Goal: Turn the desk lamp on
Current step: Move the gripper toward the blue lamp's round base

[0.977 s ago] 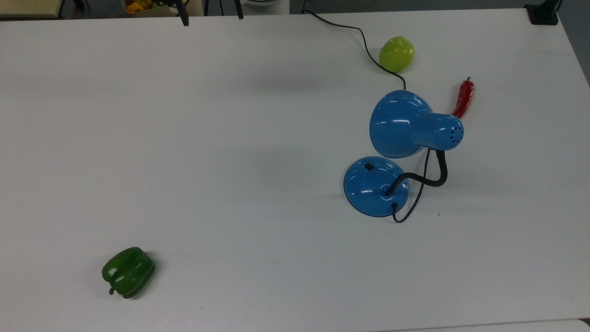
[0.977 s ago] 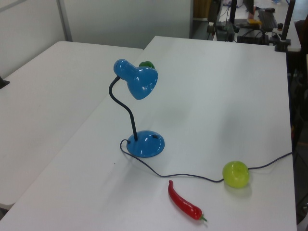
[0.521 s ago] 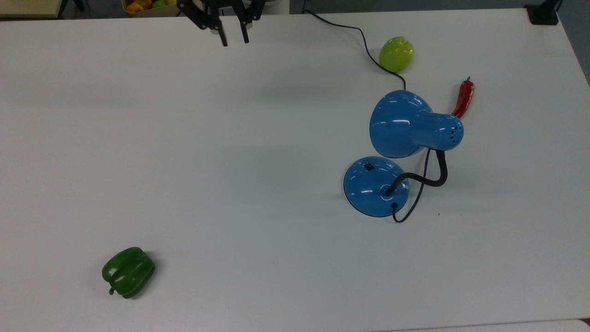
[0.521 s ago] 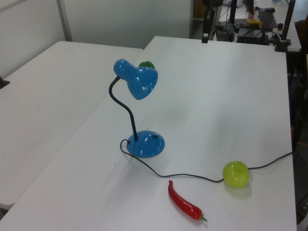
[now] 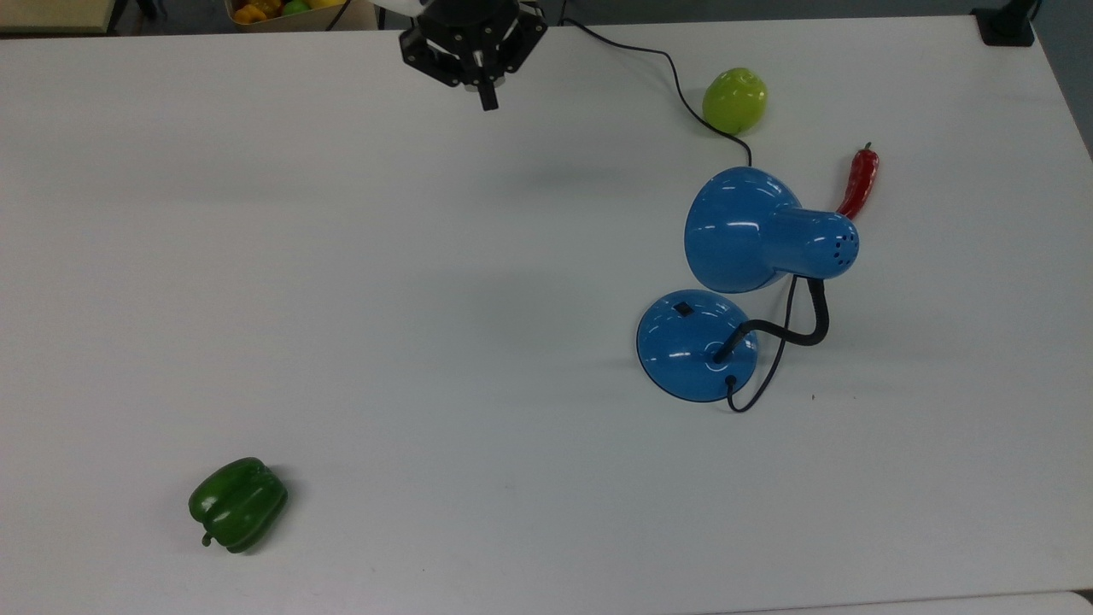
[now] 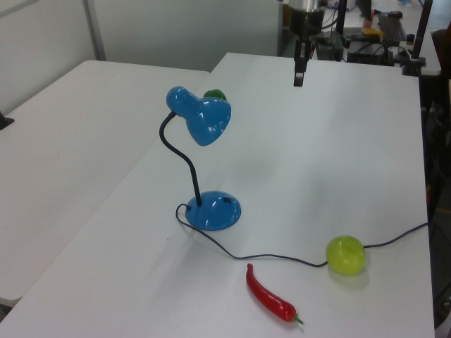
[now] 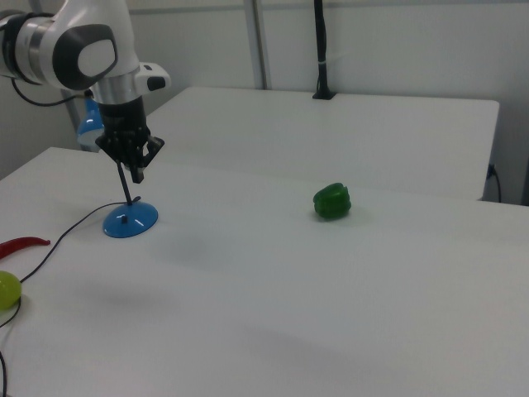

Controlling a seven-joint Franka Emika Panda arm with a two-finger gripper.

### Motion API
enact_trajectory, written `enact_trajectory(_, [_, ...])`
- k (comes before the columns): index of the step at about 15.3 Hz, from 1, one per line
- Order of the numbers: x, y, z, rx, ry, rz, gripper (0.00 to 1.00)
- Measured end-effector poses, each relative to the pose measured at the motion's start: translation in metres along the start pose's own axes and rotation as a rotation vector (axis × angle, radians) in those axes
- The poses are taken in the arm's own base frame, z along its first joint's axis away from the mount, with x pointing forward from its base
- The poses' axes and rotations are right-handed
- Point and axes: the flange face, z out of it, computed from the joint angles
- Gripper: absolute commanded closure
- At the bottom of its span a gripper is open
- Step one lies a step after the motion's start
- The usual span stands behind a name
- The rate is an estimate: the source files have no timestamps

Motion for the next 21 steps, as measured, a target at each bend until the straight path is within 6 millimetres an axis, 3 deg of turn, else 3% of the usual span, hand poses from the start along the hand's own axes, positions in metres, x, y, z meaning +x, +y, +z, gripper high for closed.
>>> enact_trajectory(4, [0.001, -0.017, 0.027, 0.004, -0.008, -0.028, 1.0])
enact_trajectory(8, [0.002, -0.041, 0.066, 0.005, 0.007, -0.068, 1.0])
enact_trajectory(21, [-0.009, -0.098, 0.178, -0.028, 0.314, -0.15, 1.0])
